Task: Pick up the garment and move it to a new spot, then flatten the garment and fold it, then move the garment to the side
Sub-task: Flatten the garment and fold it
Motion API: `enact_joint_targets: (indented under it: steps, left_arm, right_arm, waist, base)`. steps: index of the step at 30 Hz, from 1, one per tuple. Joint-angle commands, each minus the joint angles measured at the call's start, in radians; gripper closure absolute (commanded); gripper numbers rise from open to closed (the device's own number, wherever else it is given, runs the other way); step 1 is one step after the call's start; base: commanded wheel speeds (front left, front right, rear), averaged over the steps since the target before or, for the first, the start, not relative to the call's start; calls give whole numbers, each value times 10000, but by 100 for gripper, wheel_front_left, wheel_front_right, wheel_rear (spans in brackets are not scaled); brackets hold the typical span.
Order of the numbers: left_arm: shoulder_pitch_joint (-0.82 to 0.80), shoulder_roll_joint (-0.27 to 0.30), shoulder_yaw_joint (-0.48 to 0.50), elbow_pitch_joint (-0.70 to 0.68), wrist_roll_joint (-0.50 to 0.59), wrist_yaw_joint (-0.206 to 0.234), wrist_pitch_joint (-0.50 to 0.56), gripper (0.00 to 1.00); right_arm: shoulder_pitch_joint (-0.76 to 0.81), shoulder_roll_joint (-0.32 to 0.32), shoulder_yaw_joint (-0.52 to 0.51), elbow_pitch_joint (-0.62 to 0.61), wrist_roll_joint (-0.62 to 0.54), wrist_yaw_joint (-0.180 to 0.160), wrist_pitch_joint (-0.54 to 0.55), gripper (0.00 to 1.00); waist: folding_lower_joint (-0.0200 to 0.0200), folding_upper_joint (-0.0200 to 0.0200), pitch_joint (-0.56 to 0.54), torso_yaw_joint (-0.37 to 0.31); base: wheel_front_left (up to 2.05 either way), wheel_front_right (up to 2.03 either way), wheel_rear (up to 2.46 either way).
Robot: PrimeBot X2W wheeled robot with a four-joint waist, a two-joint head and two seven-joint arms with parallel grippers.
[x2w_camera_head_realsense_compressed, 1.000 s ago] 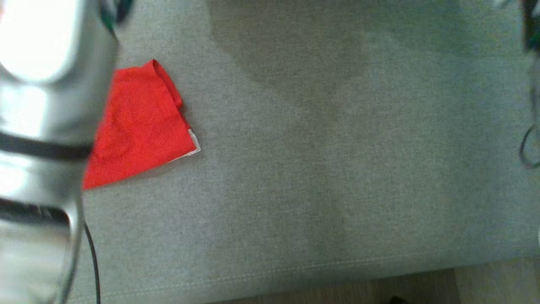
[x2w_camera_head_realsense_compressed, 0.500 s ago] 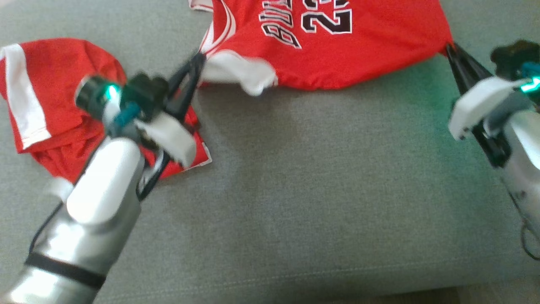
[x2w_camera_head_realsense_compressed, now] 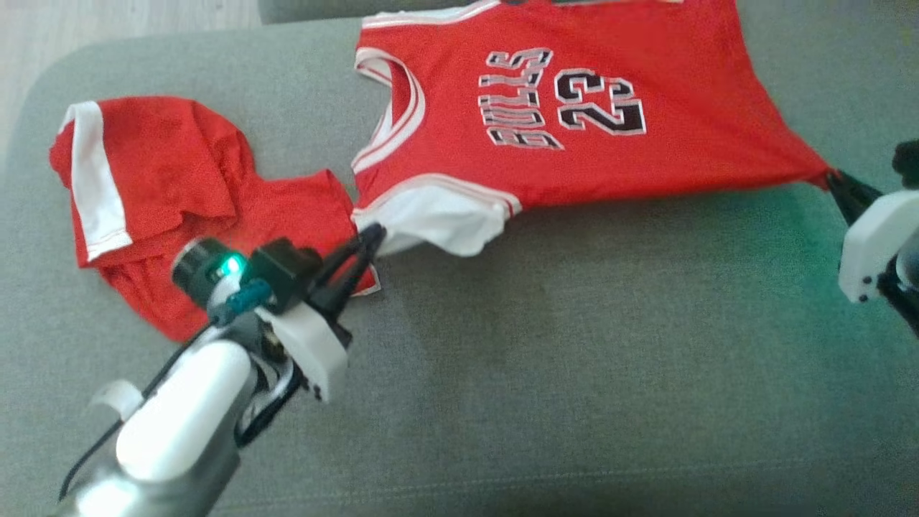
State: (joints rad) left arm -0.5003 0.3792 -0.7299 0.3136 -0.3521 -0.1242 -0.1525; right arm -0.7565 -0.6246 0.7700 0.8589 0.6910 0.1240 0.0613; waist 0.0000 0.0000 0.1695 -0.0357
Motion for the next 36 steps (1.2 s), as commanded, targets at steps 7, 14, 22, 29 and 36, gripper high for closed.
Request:
enact_joint_targets:
  steps: [7, 14, 22, 29, 36]
  left_arm:
    - [698, 983, 50, -1885, -1222, -47, 1232, 100]
    - [1538, 1848, -144, -3360, -2160, -55, 2259, 100]
    - [2101, 2502, -193, -4589, -2992, -8, 3044, 100]
    - [1417, 2565, 57, -4720, -2643, 187, 3132, 100]
    - [148, 2378, 210, -4113, -2235, 154, 3163, 100]
  right_arm:
    - [745, -905, 543, -560, 921, 67, 1103, 100]
    - [1241, -1513, 1005, -1196, 1582, 67, 2646, 100]
    - [1752, -2129, 916, -1966, 2319, 67, 4316, 100]
    - [1525, -2156, 274, -2386, 2085, 67, 4578, 100]
    - [994, -2049, -314, -2477, 1663, 67, 4709, 100]
  waist:
    - [0, 0, -660, 5]
    - [0, 0, -1202, -63]
    - [0, 0, -1325, -147]
    - [0, 0, -681, -213]
    - [0, 0, 58, -227]
  base:
    - [0, 0, 0]
    - [0, 0, 0]
    - [0, 0, 0]
    - [0, 0, 0]
    - [0, 0, 0]
